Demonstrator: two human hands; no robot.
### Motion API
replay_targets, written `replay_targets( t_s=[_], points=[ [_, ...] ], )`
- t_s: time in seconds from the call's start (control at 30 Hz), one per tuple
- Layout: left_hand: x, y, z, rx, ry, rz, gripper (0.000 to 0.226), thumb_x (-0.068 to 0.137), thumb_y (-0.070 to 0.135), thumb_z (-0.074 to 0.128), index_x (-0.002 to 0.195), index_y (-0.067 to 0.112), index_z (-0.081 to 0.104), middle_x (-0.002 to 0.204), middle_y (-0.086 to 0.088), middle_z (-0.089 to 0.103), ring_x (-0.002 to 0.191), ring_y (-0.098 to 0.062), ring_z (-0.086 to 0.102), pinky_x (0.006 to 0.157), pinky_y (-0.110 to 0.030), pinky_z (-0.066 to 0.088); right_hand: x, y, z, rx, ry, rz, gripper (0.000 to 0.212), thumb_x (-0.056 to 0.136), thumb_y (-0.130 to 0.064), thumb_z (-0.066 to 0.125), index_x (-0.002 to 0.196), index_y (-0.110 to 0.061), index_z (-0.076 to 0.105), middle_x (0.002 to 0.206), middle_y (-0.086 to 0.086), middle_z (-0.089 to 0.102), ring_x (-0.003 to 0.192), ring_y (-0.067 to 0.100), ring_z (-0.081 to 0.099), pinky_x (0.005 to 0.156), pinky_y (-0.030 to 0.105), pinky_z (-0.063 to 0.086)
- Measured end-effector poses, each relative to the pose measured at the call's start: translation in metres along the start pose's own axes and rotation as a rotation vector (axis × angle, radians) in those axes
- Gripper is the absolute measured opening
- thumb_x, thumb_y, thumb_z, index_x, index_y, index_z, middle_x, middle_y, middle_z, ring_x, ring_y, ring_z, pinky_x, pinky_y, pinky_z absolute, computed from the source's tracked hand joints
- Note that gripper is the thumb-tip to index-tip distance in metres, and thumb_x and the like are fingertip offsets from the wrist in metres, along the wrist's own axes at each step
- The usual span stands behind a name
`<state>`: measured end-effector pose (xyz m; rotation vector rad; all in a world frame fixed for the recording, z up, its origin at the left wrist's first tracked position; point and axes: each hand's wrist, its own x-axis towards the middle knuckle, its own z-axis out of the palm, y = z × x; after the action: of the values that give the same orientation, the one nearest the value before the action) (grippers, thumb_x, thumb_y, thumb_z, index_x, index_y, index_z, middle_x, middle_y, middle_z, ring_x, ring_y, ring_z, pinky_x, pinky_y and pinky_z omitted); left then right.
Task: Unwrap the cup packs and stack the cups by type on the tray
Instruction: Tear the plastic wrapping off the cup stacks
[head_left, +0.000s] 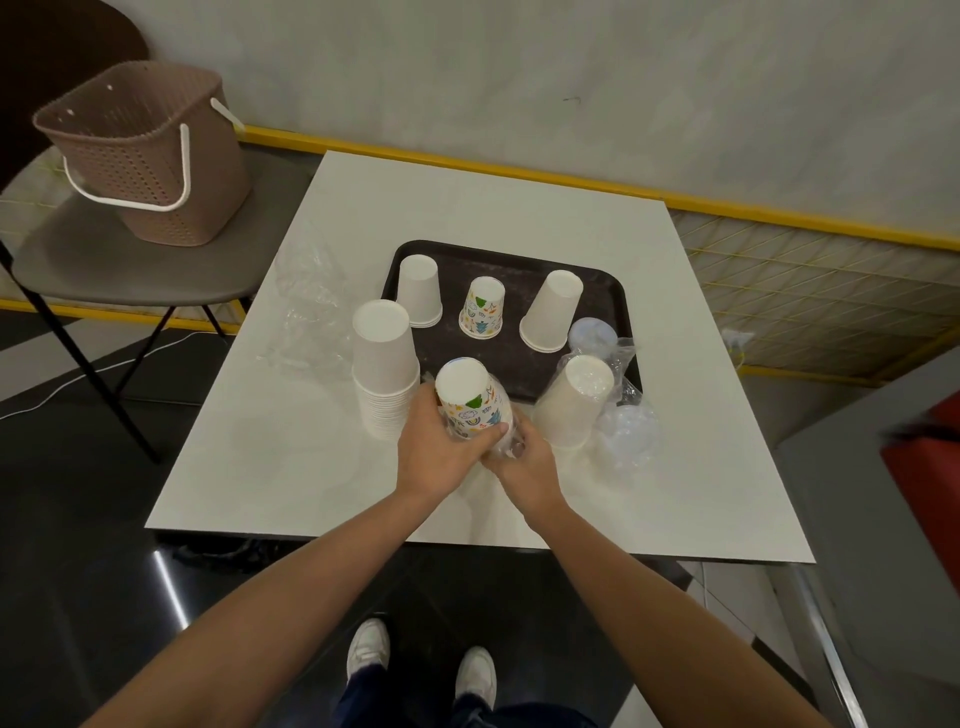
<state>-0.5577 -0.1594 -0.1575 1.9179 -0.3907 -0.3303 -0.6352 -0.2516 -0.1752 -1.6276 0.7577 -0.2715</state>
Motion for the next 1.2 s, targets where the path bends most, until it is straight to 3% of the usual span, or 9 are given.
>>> replay_targets(
  t_s=[0.1,0.27,0.4,0.63,0.8,0.9,1.2],
  points=[
    [0.001,0.003,0.0,-0.02,-0.006,-0.011,0.077,0.064,0.037,0.084,0.127,0.017,0.045,0.125,0.002,0.057,0.114,-0.013,0.056,0.085,-0.02,0.048,0.0,0.001,-0.004,0.073,-0.008,0.025,0.062,0.082,-0.013,0.069,0.138,-0.021,0.045,0.129,-0.003,0.059,0.117,0.012,0.056,0.096,0.028,0.049],
    [0.004,0.003,-0.005,-0.053,-0.055,-0.018,0.075,0.063,0.037,0.084,0.127,0.019,0.05,0.121,0.004,0.061,0.11,-0.011,0.058,0.087,-0.023,0.05,0.001,0.003,-0.007,0.109,-0.015,0.048,0.055,0.088,-0.008,0.06,0.14,-0.018,0.044,0.135,0.001,0.056,0.121,0.016,0.054,0.101,0.038,0.048],
    [0.006,0.002,-0.008,-0.061,-0.083,-0.039,0.072,0.063,0.04,0.084,0.124,0.02,0.053,0.119,0.005,0.063,0.108,-0.012,0.06,0.086,-0.024,0.05,0.0,0.0,-0.011,0.112,-0.009,0.049,0.046,0.092,-0.001,0.052,0.137,-0.01,0.048,0.133,0.007,0.057,0.119,0.021,0.056,0.097,0.032,0.05],
    [0.006,0.004,-0.01,-0.076,-0.002,-0.071,0.069,0.063,0.039,0.083,0.122,0.021,0.053,0.119,0.005,0.062,0.109,-0.013,0.059,0.087,-0.026,0.05,0.001,0.0,-0.009,0.132,0.009,0.056,0.041,0.092,-0.016,0.059,0.132,-0.01,0.054,0.126,0.006,0.062,0.113,0.019,0.061,0.097,0.038,0.051],
    [0.006,0.004,-0.009,-0.085,0.021,-0.086,0.072,0.065,0.037,0.083,0.126,0.018,0.05,0.123,0.002,0.06,0.113,-0.015,0.057,0.091,-0.027,0.049,-0.002,0.002,-0.007,0.105,0.172,0.035,0.006,0.088,-0.023,0.065,0.087,-0.018,0.061,0.096,0.009,0.069,0.094,0.023,0.066,0.088,0.036,0.054],
    [0.004,0.004,-0.008,-0.074,0.02,-0.074,0.071,0.064,0.037,0.083,0.125,0.018,0.051,0.122,0.002,0.061,0.112,-0.014,0.057,0.091,-0.027,0.049,-0.003,0.001,-0.008,0.077,0.224,0.054,0.013,0.091,-0.021,0.061,0.08,-0.018,0.055,0.088,0.009,0.068,0.087,0.024,0.066,0.077,0.029,0.054],
    [0.001,0.0,-0.012,-0.049,0.052,-0.067,0.077,0.059,0.047,0.083,0.124,0.021,0.051,0.12,0.005,0.061,0.111,-0.014,0.059,0.092,-0.037,0.053,0.003,0.0,-0.001,0.141,0.3,0.189,0.018,0.092,-0.007,0.054,0.08,-0.017,0.046,0.089,0.011,0.061,0.086,0.024,0.063,0.079,0.035,0.056]
  ],
)
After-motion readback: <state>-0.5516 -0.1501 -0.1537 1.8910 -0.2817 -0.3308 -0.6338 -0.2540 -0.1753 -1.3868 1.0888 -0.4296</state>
